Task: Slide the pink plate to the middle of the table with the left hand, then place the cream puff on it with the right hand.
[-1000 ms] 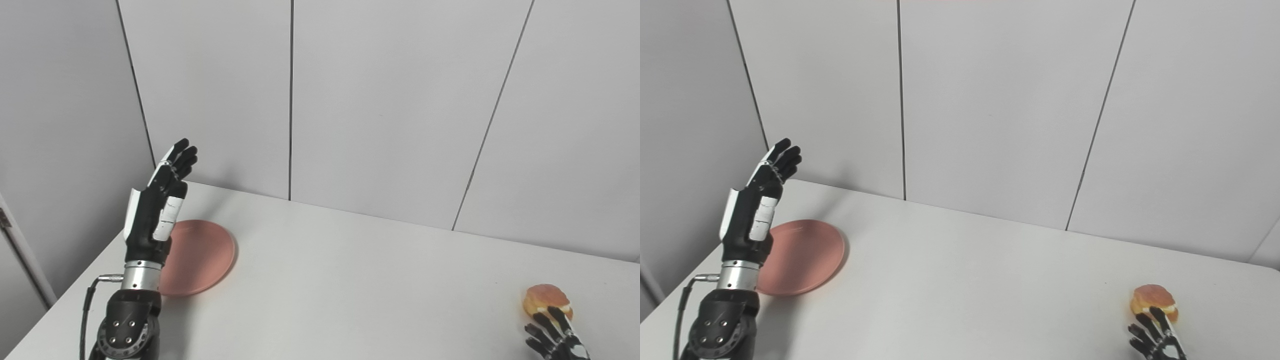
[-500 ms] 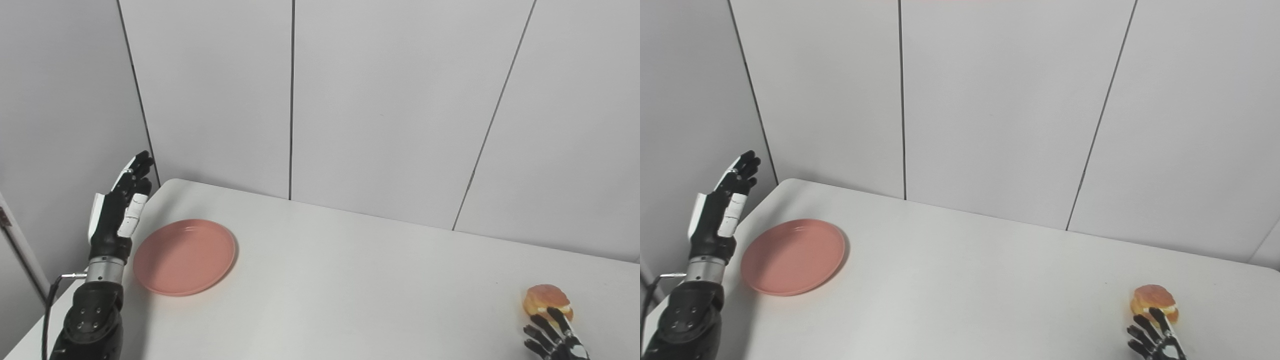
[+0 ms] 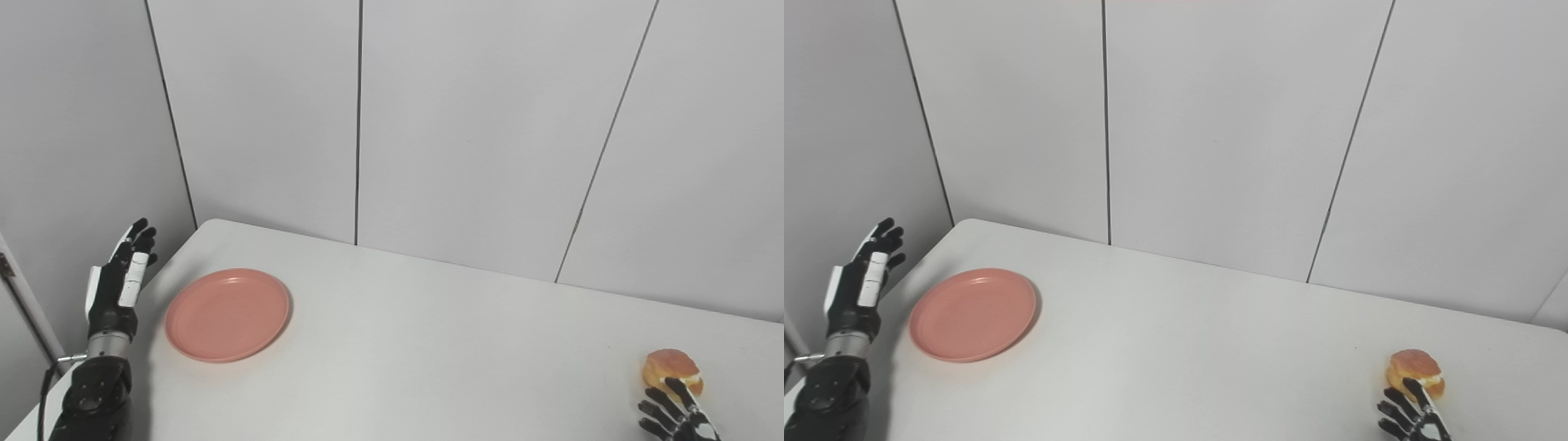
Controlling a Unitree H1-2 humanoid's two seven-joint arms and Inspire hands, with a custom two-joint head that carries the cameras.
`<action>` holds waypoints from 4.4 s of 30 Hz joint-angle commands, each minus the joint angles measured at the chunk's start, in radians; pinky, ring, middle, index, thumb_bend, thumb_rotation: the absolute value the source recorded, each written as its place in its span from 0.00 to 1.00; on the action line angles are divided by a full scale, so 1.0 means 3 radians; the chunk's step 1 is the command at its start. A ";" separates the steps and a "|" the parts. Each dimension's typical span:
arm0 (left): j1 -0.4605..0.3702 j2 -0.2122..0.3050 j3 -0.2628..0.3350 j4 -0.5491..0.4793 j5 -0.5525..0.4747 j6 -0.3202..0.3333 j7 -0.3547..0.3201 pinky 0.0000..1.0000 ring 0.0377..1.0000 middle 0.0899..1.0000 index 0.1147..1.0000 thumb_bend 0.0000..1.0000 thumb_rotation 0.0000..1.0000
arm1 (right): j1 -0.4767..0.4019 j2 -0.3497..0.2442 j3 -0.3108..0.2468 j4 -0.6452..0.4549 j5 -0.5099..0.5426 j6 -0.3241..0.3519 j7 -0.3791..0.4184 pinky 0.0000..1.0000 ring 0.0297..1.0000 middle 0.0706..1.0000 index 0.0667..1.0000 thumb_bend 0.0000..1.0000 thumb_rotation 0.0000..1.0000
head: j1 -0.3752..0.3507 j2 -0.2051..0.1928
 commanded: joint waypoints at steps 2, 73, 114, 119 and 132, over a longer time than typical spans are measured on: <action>-0.0191 0.0140 0.0070 0.0156 -0.0162 -0.0137 -0.0183 0.85 0.91 0.87 0.83 1.00 0.86 | 0.0277 0.0113 0.0062 0.0250 -0.0024 0.0031 -0.0009 0.80 0.81 0.84 0.91 0.84 1.00 | -0.0005 0.0008; 0.0237 -0.0378 -0.0716 -0.0887 -0.0092 0.0676 -0.0779 0.92 0.95 0.91 0.92 0.94 0.91 | 0.0344 0.0153 0.0158 0.0069 -0.0257 0.0082 -0.0045 0.75 0.77 0.78 0.90 0.85 1.00 | -0.0176 0.0126; 0.0082 -0.0815 -0.1128 -0.0993 0.0098 0.1071 -0.0594 0.80 0.87 0.84 0.83 0.92 0.92 | 0.0462 0.0189 0.0266 -0.0259 -0.0396 0.0214 -0.0107 0.74 0.76 0.78 0.89 0.84 1.00 | -0.0494 0.0392; 0.0096 -0.0828 -0.1137 -0.1112 0.0041 0.1181 -0.0630 0.83 0.89 0.86 0.85 0.90 0.93 | 0.0485 0.0246 0.0321 -0.0399 -0.0460 0.0328 -0.0169 0.73 0.76 0.78 0.89 0.84 1.00 | -0.0685 0.0496; 0.0075 -0.0928 -0.1232 -0.1172 0.0066 0.1361 -0.0650 0.80 0.87 0.85 0.85 0.88 0.92 | 0.0478 0.0375 0.0516 -0.0581 -0.0647 0.0484 -0.0327 0.73 0.75 0.78 0.88 0.84 1.00 | -0.1183 0.0573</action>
